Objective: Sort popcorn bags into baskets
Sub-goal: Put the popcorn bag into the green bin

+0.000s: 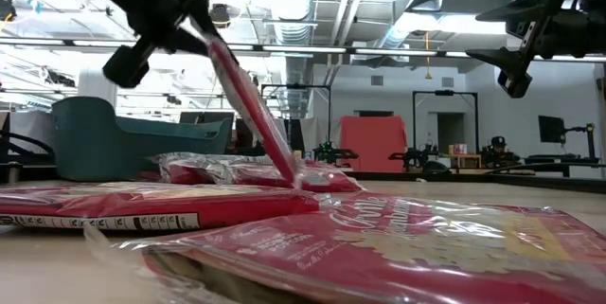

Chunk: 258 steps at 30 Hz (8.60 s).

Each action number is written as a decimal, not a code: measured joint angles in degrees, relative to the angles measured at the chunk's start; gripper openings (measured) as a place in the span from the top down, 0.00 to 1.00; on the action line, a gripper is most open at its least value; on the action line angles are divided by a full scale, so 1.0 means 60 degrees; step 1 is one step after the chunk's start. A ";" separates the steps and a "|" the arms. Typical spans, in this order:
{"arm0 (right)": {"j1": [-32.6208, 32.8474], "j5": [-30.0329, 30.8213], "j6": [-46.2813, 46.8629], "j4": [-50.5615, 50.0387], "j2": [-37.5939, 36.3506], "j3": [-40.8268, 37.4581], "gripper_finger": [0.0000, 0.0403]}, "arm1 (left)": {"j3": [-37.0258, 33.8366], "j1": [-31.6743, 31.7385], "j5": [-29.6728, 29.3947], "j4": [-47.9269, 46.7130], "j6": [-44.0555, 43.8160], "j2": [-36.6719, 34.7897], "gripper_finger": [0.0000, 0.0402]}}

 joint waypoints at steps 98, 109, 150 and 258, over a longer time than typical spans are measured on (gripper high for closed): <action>0.0000 0.0413 -0.0718 -0.0386 0.0000 0.0000 0.36 | -0.2153 0.5118 -0.1922 -0.5480 0.0398 -0.6247 0.48; 0.0022 0.0407 -0.1647 -0.0393 0.0017 0.0000 0.36 | -0.2160 0.5122 -0.1140 -0.3092 0.3220 -0.6938 0.48; 0.2412 0.1393 -0.5081 0.1563 1.3568 0.4692 0.36 | 0.0346 0.4678 0.7247 0.2899 0.7002 0.1854 0.48; 0.1362 0.0540 -0.4658 -0.2744 0.8488 0.7111 0.98 | 0.0350 0.4774 0.5300 0.6483 1.0188 0.1839 0.37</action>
